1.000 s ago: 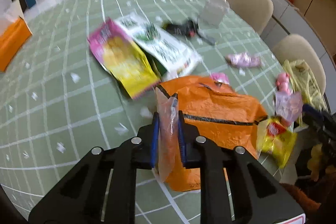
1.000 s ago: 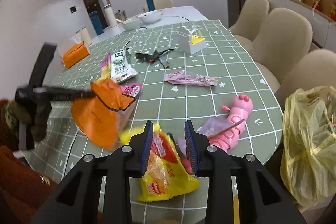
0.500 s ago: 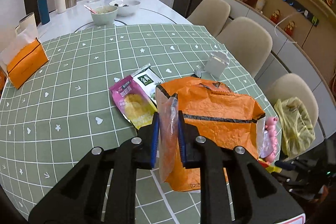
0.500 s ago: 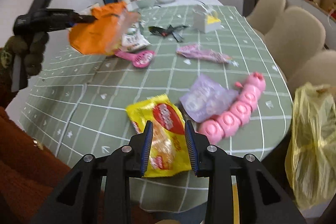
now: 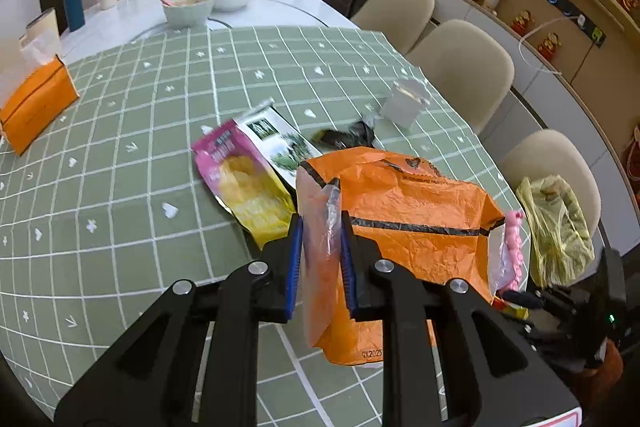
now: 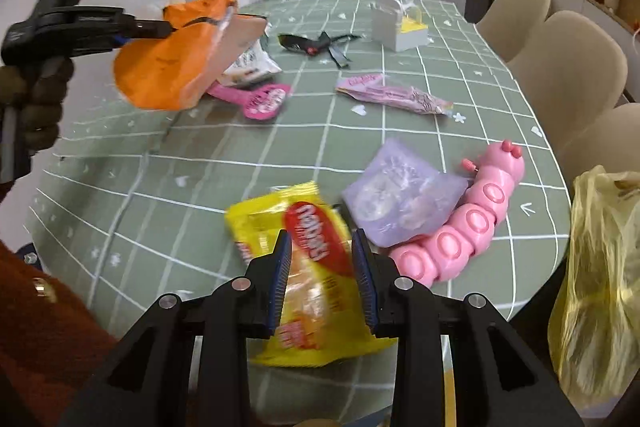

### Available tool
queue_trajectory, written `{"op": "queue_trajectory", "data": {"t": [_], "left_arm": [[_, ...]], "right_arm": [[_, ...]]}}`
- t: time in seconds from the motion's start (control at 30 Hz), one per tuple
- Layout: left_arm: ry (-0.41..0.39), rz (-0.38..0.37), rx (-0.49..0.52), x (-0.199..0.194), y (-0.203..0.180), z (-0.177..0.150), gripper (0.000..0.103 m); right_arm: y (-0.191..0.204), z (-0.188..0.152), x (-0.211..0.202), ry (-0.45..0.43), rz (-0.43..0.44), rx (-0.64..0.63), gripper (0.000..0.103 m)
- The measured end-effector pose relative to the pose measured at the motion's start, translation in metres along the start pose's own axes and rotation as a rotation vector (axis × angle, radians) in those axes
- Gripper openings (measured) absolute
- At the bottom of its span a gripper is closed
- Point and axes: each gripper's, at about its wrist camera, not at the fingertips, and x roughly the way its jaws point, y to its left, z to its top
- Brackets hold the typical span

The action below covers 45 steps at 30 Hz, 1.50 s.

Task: Collect trash
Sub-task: 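Lift the yellow chip bag and orange bag and carry both over the yellow bin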

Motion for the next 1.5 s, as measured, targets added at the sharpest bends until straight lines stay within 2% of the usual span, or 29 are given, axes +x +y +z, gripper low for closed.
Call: {"op": "queue_trajectory", "data": {"t": [0.13,0.27,0.37,0.43,0.53,0.67,0.83,1.07,1.27,1.5], "left_arm": [[0.012,-0.008,0.015,0.004,-0.006,-0.004,0.017],[0.023,-0.008,0.009,0.007,-0.007,-0.005,0.017],[0.025,-0.011,0.014,0.007,-0.010,-0.005,0.017],[0.019,-0.014,0.028,0.004,-0.014,-0.003,0.017],[-0.005,-0.024,0.044,-0.002,-0.021,0.005,0.017],[-0.065,-0.040,0.072,-0.014,-0.039,0.023,0.017],[-0.191,-0.055,0.157,-0.043,-0.086,0.059,0.017],[-0.334,-0.050,0.304,-0.084,-0.170,0.093,0.017],[-0.354,-0.121,0.384,-0.089,-0.237,0.101,0.018],[-0.293,-0.245,0.444,-0.057,-0.307,0.099,0.018]], "right_arm": [[0.002,-0.002,0.013,0.060,0.019,-0.030,0.031],[0.017,-0.008,0.013,0.063,0.013,-0.099,0.031],[0.017,-0.009,0.009,0.058,-0.001,-0.087,0.010],[0.015,-0.007,-0.002,0.020,0.026,-0.049,0.006],[0.009,0.000,-0.023,-0.049,0.041,-0.003,0.006],[-0.002,0.015,-0.057,-0.144,-0.006,0.024,0.006],[-0.020,0.035,-0.108,-0.287,-0.108,0.048,0.006],[-0.068,0.028,-0.178,-0.452,-0.236,0.150,0.006],[-0.111,0.000,-0.229,-0.542,-0.345,0.266,0.006],[-0.153,-0.040,-0.266,-0.547,-0.474,0.402,0.006]]}}
